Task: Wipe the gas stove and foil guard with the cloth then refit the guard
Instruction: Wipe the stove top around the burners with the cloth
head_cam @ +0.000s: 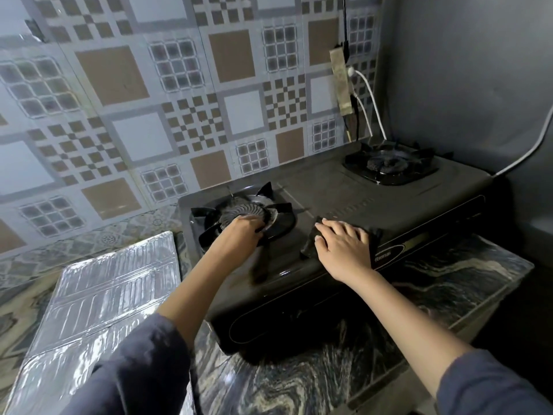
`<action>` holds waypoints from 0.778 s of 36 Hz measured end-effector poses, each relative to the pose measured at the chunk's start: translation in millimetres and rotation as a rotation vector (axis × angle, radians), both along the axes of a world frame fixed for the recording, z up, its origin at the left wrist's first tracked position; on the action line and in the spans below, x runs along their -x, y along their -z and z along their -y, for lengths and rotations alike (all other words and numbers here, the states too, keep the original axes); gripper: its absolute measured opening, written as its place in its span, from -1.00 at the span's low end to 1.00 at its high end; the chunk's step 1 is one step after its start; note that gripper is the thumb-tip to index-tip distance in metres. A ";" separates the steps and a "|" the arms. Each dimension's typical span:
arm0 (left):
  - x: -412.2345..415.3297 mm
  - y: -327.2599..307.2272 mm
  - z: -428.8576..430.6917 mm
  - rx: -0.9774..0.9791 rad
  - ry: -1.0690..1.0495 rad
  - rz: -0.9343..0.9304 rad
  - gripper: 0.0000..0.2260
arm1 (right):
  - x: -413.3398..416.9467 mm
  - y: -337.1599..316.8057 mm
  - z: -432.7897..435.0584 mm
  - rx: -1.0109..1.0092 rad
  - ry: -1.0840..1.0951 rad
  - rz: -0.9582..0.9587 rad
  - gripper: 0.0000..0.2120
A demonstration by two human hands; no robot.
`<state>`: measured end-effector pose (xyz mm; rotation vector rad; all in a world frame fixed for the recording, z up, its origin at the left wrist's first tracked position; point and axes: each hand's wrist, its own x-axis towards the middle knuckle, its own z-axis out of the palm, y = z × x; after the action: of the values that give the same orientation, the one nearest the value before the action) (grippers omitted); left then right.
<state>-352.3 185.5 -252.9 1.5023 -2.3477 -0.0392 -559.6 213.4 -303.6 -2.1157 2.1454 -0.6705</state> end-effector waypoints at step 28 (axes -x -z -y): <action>-76.9 31.2 -11.7 -0.053 0.117 -0.130 -0.69 | -94.7 -7.1 -30.3 -0.094 0.083 -0.012 -0.58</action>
<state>-275.3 197.3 -284.1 1.3419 -2.3433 -0.2230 -464.9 243.7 -296.5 -1.9995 2.2340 -0.5528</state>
